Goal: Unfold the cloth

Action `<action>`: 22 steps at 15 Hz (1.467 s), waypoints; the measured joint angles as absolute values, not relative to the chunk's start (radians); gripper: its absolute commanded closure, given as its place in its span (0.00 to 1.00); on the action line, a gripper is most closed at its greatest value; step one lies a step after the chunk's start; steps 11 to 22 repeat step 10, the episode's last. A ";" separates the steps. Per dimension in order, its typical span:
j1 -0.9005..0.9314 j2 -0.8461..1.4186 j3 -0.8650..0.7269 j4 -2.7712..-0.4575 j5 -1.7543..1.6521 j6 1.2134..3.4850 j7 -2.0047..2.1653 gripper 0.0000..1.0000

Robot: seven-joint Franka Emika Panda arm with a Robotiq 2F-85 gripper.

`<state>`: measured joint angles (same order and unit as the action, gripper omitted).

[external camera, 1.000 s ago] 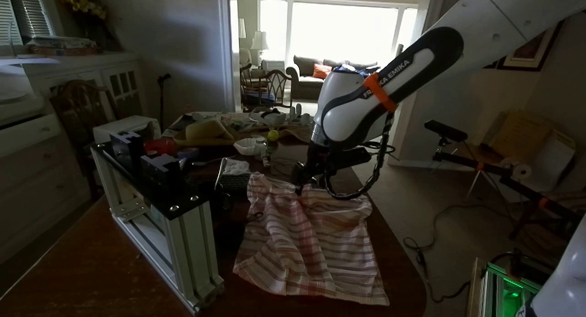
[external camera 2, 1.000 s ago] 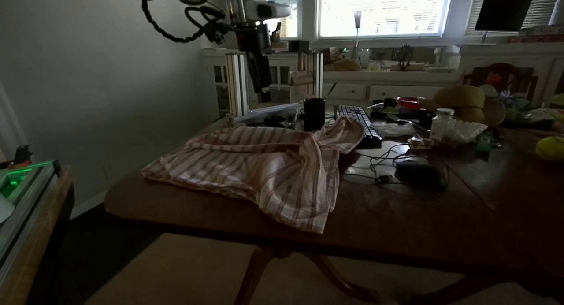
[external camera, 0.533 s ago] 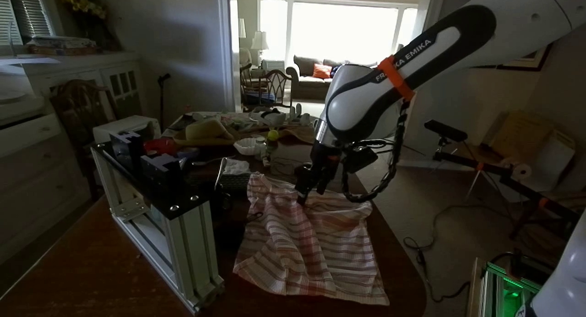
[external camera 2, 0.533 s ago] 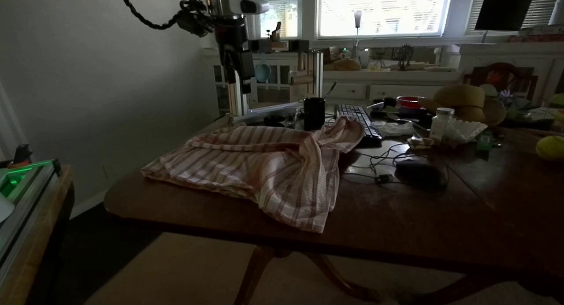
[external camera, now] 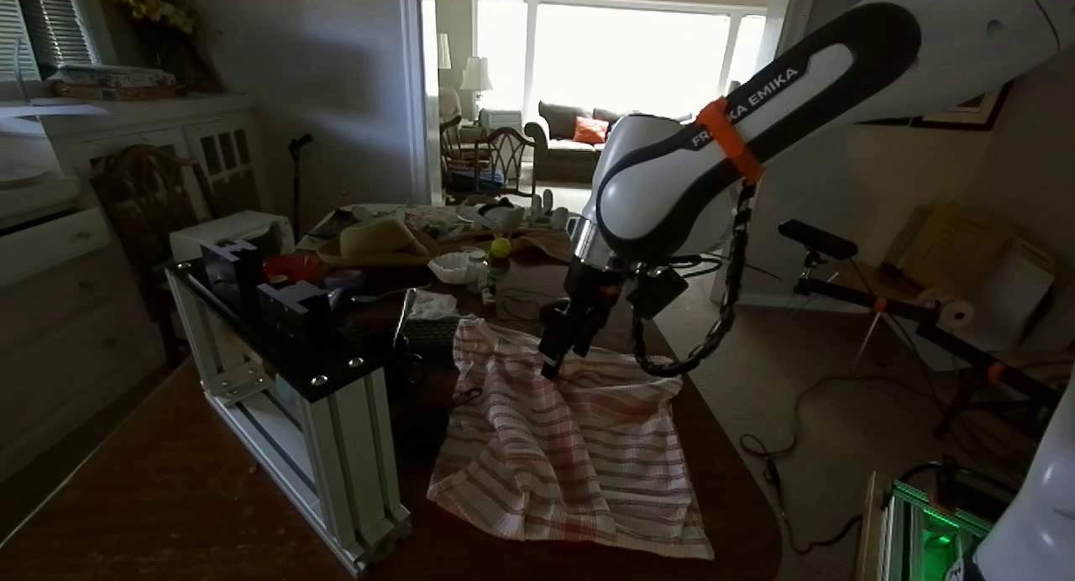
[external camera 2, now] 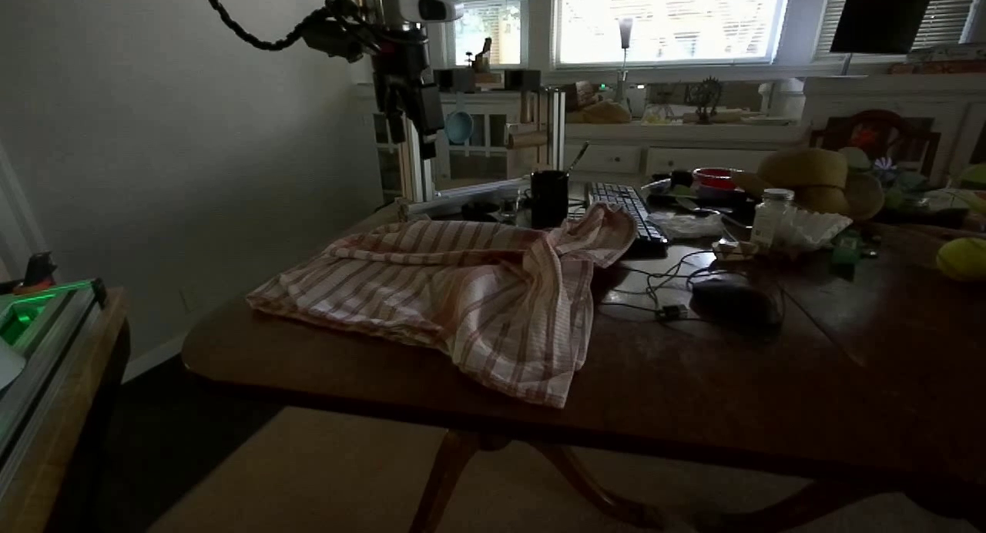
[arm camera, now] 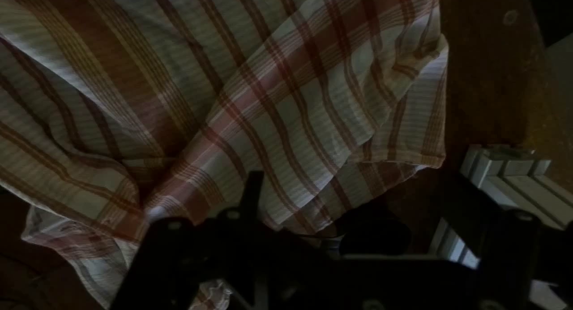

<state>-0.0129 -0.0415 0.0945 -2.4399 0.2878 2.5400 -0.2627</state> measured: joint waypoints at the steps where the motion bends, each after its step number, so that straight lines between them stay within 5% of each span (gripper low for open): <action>1: 0.001 -0.050 0.095 -2.440 0.289 2.529 -0.286 0.00; 22: 0.050 -0.122 0.094 -2.444 0.286 2.513 -0.305 0.00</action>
